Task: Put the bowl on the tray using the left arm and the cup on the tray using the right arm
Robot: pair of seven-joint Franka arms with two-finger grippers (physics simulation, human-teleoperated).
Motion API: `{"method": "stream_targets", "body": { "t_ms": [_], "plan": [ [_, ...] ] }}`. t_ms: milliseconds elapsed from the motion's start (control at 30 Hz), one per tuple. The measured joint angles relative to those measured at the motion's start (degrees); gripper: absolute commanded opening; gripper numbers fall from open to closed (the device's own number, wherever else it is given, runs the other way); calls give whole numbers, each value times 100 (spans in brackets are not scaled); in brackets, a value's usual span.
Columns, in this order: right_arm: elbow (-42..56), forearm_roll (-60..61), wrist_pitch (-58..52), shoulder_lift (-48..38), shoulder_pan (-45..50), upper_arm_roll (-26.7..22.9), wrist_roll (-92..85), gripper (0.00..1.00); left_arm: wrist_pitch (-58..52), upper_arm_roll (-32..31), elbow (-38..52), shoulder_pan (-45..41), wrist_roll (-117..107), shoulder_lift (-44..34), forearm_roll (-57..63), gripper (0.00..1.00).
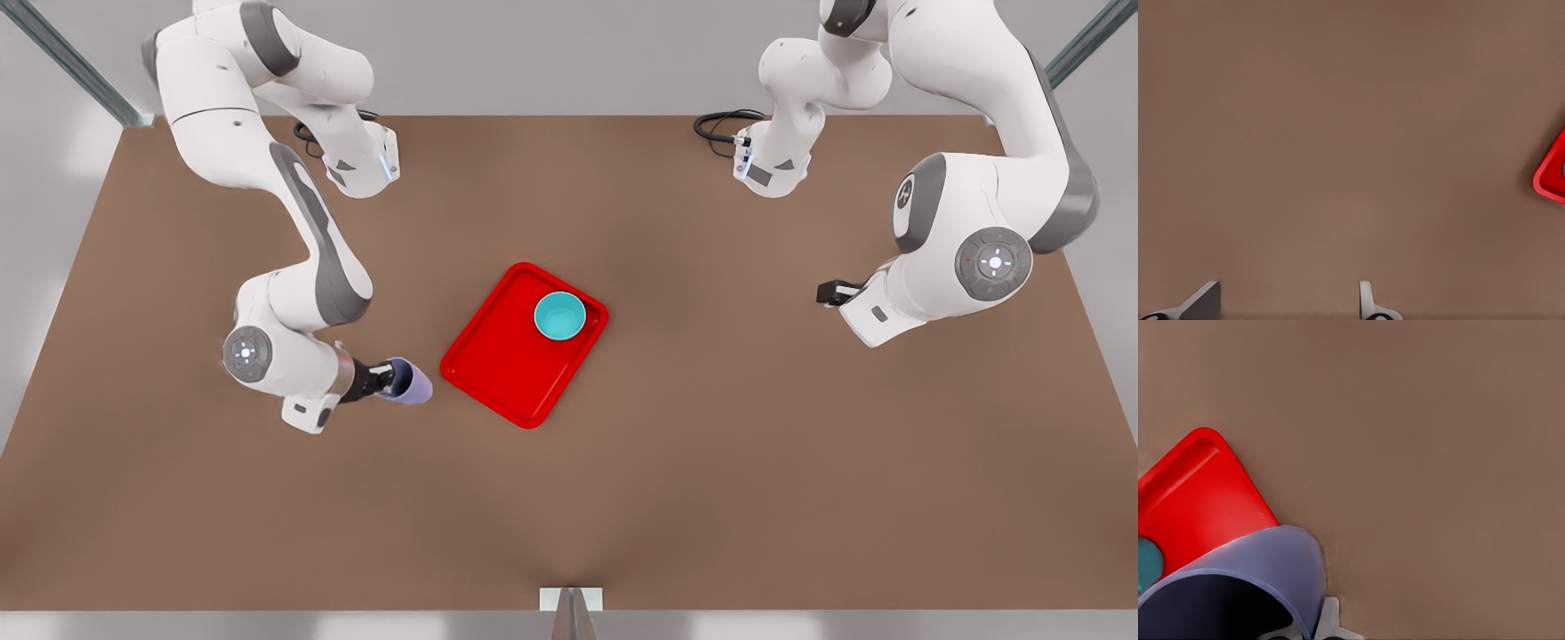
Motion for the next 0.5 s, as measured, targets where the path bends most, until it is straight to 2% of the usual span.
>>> {"method": "stream_targets", "body": {
  "t_ms": [200, 500],
  "plan": [
    [73, 6, 599, 346, 1155, 0, 583, 21, -5, 0, 0, 1, -9, 49, 11, 100],
    [-79, -519, 477, 639, 1724, -18, 595, 21, -5, 0, -9, 0, -3, 88, 17, 100]
  ]
}}
